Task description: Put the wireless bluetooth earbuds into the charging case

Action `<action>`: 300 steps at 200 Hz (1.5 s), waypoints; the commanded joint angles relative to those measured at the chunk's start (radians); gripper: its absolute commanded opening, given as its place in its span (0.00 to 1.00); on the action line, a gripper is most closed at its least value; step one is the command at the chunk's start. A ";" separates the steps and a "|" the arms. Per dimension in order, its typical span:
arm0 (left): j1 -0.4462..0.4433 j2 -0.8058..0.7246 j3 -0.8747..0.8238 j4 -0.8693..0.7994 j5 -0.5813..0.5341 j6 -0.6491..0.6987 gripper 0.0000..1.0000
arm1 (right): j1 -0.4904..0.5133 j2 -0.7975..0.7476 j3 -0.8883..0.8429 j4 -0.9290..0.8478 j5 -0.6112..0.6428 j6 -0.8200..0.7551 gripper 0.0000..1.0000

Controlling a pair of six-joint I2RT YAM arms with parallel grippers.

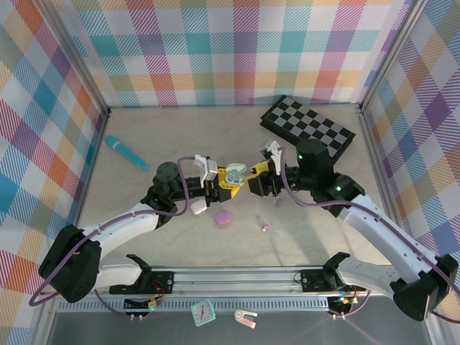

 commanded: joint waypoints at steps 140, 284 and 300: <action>0.017 -0.066 -0.068 0.118 -0.071 0.022 0.34 | -0.365 0.123 -0.371 0.086 0.187 0.747 0.50; 0.020 -0.063 -0.054 0.090 -0.063 0.046 0.34 | -0.360 0.414 -0.409 0.309 0.113 0.897 0.51; 0.020 -0.062 -0.056 0.087 -0.061 0.047 0.34 | -0.357 0.415 -0.416 0.309 0.116 0.897 0.51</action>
